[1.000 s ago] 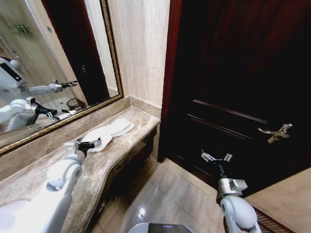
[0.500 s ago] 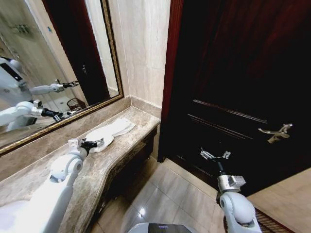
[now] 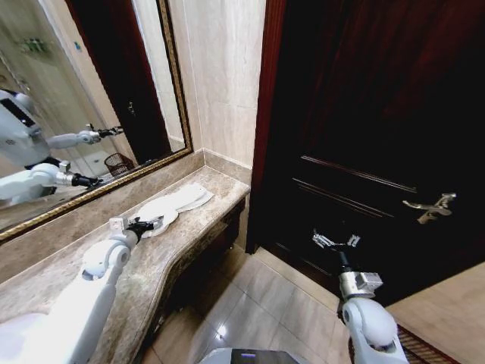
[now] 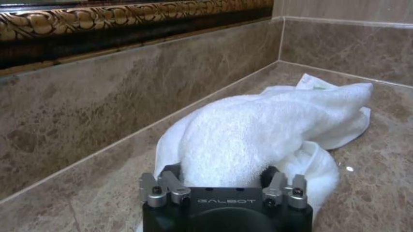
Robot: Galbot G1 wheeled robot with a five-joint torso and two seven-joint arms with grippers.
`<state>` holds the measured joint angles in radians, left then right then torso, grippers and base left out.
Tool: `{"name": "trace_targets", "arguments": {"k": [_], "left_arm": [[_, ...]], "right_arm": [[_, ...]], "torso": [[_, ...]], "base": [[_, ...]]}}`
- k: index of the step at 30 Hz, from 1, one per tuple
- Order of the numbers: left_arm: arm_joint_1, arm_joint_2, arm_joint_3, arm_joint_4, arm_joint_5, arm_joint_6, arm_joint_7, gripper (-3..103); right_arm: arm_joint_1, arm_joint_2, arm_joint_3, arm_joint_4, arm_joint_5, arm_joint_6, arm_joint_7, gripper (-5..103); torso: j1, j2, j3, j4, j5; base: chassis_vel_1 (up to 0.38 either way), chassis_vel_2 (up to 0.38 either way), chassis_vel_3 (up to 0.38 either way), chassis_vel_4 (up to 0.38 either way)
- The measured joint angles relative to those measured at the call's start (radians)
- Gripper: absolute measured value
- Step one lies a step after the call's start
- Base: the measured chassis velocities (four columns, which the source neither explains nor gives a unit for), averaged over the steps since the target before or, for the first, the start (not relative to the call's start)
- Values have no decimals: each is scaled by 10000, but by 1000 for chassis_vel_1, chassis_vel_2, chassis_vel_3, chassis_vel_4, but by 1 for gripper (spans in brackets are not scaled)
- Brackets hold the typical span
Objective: Discard the used towel into the hamper.
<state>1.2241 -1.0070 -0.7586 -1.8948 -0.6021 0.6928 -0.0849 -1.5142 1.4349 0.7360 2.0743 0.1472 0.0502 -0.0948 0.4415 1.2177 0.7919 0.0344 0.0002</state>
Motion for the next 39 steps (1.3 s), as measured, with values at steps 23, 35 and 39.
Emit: {"name": "trace_targets", "arguments": {"k": [23, 35, 39], "left_arm": [[592, -744, -188, -436, 408, -2510, 320, 19], [2052, -2384, -973, -2904, 1315, -4618, 210, 6], [2888, -2774, -1052, -3564, 1916, -5335, 525, 6]], "right_arm": [[149, -234, 42, -41, 329, -15, 113, 100], [10, -167, 144, 436, 599, -209, 366, 100], [-149, -80, 271, 594, 606, -205, 410, 100]], "torso": [[1, 0, 1, -3, -5], [0, -1, 0, 2, 0], [0, 0, 0, -3, 0]], "base": [[0, 0, 0, 0], [0, 0, 0, 0], [0, 0, 0, 0]]}}
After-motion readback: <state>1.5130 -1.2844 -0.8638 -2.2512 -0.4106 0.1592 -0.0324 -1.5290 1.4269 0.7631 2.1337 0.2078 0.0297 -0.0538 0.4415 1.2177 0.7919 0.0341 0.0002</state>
